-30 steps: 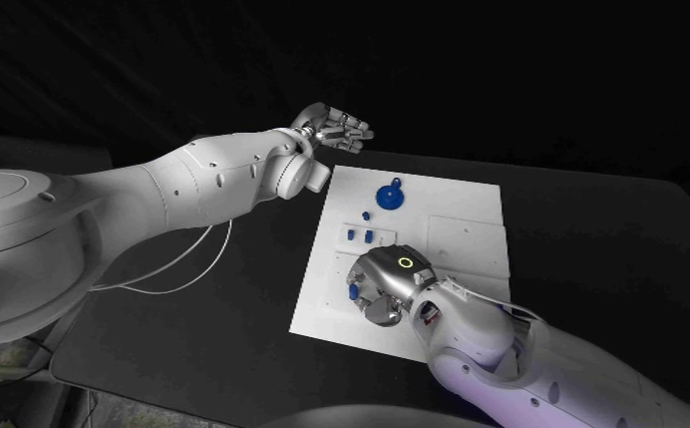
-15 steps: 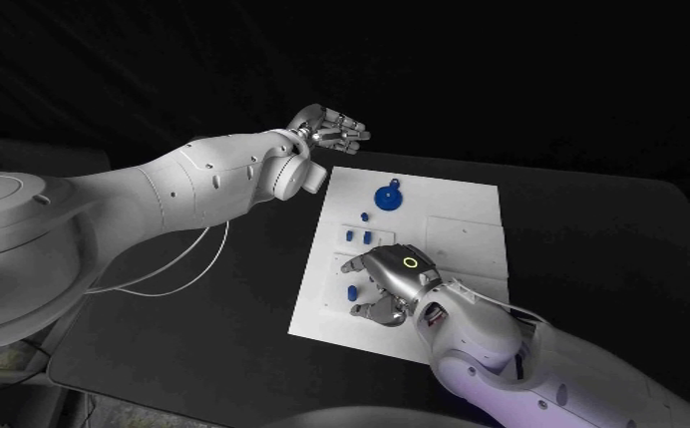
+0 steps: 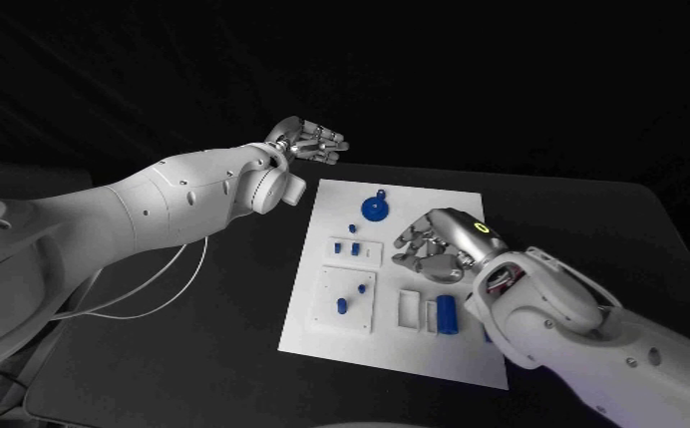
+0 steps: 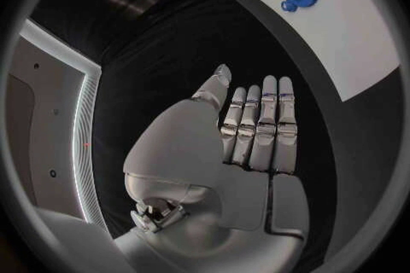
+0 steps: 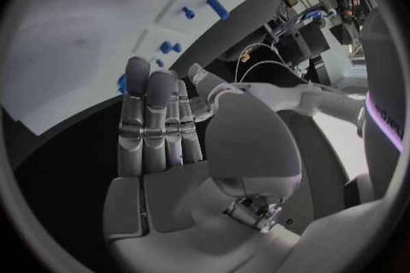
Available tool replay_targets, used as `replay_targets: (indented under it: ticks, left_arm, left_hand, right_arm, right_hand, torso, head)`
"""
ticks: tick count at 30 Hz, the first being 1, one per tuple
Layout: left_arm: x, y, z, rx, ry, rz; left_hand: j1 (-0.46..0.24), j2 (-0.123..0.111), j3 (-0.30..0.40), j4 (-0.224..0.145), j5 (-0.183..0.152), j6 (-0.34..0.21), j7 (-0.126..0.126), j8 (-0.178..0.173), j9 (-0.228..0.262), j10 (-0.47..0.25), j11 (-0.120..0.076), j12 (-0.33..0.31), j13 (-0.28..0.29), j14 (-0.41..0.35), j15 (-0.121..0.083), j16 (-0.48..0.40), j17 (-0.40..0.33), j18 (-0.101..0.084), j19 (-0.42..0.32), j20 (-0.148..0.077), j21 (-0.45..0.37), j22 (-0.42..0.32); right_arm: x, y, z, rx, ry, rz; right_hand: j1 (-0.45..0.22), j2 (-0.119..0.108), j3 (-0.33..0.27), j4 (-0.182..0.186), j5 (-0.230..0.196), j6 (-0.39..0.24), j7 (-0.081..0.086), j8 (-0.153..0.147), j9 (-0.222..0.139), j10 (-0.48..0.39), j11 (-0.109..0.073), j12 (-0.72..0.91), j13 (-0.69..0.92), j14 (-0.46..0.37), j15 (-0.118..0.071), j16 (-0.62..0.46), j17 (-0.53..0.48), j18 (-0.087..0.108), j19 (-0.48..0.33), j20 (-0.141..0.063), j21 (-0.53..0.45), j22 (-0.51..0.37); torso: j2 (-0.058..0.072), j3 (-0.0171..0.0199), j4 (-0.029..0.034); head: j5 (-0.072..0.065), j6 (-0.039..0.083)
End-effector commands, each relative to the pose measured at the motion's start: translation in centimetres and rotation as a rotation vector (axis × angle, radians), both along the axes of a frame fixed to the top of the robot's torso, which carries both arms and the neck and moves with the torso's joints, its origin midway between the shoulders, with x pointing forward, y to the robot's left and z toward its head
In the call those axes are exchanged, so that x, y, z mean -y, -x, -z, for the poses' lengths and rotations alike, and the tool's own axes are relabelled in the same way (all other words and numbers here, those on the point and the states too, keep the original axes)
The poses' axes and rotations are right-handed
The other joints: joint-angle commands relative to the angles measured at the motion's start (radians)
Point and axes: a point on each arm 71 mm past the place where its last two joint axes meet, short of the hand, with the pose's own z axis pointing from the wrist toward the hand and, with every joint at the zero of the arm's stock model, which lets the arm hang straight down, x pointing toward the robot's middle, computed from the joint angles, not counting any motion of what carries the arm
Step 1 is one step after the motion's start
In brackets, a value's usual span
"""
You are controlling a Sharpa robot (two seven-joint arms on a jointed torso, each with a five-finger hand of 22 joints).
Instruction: Assemble the parts on the task board
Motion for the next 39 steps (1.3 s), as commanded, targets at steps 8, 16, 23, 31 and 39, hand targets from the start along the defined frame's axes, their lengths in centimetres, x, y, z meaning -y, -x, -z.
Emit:
replay_targets:
  ticks: [8, 16, 23, 31, 39]
  left_arm:
    - [-0.7, 1.0, 0.2, 0.024, 0.06, 0.021]
    - [-1.2, 1.9, 0.2, 0.033, 0.092, 0.056]
    - [-1.0, 2.5, 0.3, 0.025, 0.113, 0.097]
    - [-0.5, 2.7, 0.4, 0.021, 0.122, 0.118]
    - [-0.1, 2.8, 0.4, 0.024, 0.11, 0.145]
  left_hand:
    - [-0.046, -0.021, -0.038, 0.02, 0.014, -0.009, -0.001, -0.002, 0.0, 0.082, -0.021, 0.001, 0.001, 0.011, -0.002, -0.001, 0.005, -0.022, 0.003, 0.0, 0.002, -0.004]
    - [-0.045, 0.0, -0.123, 0.022, 0.011, -0.011, -0.004, -0.002, 0.0, 0.117, -0.031, -0.002, 0.0, 0.016, -0.005, -0.002, 0.015, -0.034, -0.005, -0.004, -0.001, -0.007]
    - [-0.061, 0.003, -0.137, 0.023, 0.007, -0.012, -0.006, -0.002, 0.0, 0.14, -0.039, -0.003, 0.0, 0.063, -0.02, -0.003, 0.019, -0.048, -0.003, -0.016, 0.003, -0.005]
    - [-0.07, -0.001, -0.137, 0.019, 0.006, -0.015, -0.007, -0.002, 0.0, 0.1, -0.028, -0.004, 0.0, 0.047, -0.013, -0.003, 0.006, -0.042, 0.004, -0.014, 0.008, -0.003]
    - [-0.112, -0.057, -0.108, 0.051, 0.016, -0.02, -0.007, -0.002, 0.0, 0.091, -0.024, -0.004, 0.001, 0.052, -0.012, -0.003, 0.005, -0.038, 0.005, -0.012, 0.01, -0.001]
  right_arm:
    - [7.7, -1.4, 1.7, -0.487, -0.065, 0.164]
    - [10.4, -0.8, 2.8, -0.688, 0.051, 0.265]
    - [10.4, -0.1, 3.3, -0.761, 0.101, 0.287]
    - [9.2, 0.9, 4.5, -0.796, 0.139, 0.269]
    - [8.3, 1.5, 6.1, -0.82, 0.178, 0.255]
  right_hand:
    - [-0.078, 0.047, -0.15, 0.091, 0.073, -0.024, -0.015, -0.01, 0.12, -0.138, -0.03, 0.654, 0.723, -0.005, -0.022, 0.156, 0.211, -0.036, 0.045, -0.027, 0.28, 0.113]
    - [-0.115, 0.061, -0.132, 0.114, 0.098, -0.058, -0.01, -0.013, 0.157, -0.097, -0.025, 0.737, 0.92, 0.005, -0.016, 0.233, 0.337, -0.032, 0.048, -0.021, 0.371, 0.169]
    - [-0.156, 0.06, -0.125, 0.151, 0.026, -0.06, -0.01, -0.014, 0.165, -0.07, -0.023, 0.745, 0.997, 0.011, -0.015, 0.258, 0.387, -0.033, 0.049, -0.02, 0.42, 0.208]
    - [-0.158, 0.041, -0.143, 0.174, 0.026, -0.071, -0.005, -0.012, 0.161, -0.053, -0.021, 0.753, 1.049, 0.015, -0.014, 0.262, 0.404, -0.035, 0.052, -0.019, 0.453, 0.234]
    - [-0.161, 0.037, -0.172, 0.18, 0.044, -0.086, 0.0, -0.013, 0.153, -0.052, -0.018, 0.748, 1.061, 0.015, -0.012, 0.264, 0.409, -0.032, 0.053, -0.017, 0.453, 0.239]
  torso:
    - [-0.018, 0.0119, -0.0219]
    - [-0.023, 0.0179, -0.0295]
    - [-0.03, 0.0177, -0.0317]
    - [-0.031, 0.0131, -0.0286]
    - [-0.029, 0.0147, -0.0301]
  head:
    - [-0.02, 0.011]
    - [-0.025, 0.006]
    - [-0.031, -0.002]
    - [-0.042, -0.008]
    - [-0.037, -0.015]
